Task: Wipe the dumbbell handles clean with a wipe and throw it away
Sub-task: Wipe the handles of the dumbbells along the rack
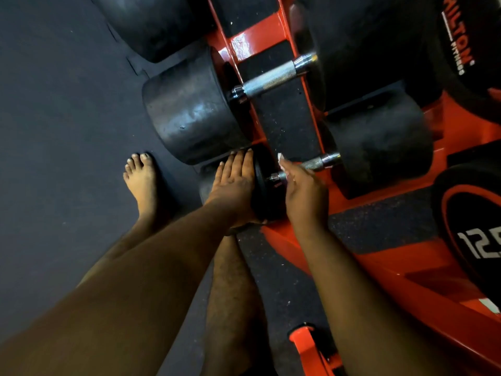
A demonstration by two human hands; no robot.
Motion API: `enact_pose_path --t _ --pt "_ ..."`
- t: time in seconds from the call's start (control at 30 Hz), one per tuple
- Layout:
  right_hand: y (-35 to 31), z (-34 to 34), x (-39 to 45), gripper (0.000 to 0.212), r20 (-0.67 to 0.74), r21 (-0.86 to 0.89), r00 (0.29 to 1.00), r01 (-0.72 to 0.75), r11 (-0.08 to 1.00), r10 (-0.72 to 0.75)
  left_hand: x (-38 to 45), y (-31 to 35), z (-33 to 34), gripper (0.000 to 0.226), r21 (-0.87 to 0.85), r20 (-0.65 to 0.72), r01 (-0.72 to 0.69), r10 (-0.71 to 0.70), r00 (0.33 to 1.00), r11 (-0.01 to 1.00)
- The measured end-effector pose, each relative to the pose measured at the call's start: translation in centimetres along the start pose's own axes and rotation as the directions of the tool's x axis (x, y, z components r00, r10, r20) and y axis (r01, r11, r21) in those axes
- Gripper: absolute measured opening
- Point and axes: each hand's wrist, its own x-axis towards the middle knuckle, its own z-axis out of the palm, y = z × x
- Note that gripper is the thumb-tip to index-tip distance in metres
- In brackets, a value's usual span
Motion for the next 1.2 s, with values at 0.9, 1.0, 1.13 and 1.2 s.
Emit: enact_pose_path --t 0.9,1.0,1.13,1.2 --pt "1.0 -0.1 1.2 0.065 0.585 -0.601 0.811 0.422 0.679 0.014 -0.2 -0.2 -0.4 0.157 -0.02 0.019 -0.037 0.037 0.999 0.999" --pt "0.4 -0.7 0.3 0.071 0.642 -0.498 0.766 0.442 0.746 -0.025 -0.2 -0.2 -0.3 0.158 -0.022 0.014 -0.037 0.037 0.999 0.999" --pt "-0.2 -1.1 -3.6 0.061 0.514 -0.286 0.853 0.069 0.956 0.092 -0.2 -0.3 -0.3 0.159 -0.021 -0.014 -0.049 0.049 0.999 0.999" --pt "-2.5 -2.2 -3.9 0.045 0.414 0.102 0.829 -0.453 0.886 0.376 -0.2 -0.3 -0.4 0.158 -0.026 -0.014 -0.048 0.047 0.999 0.999"
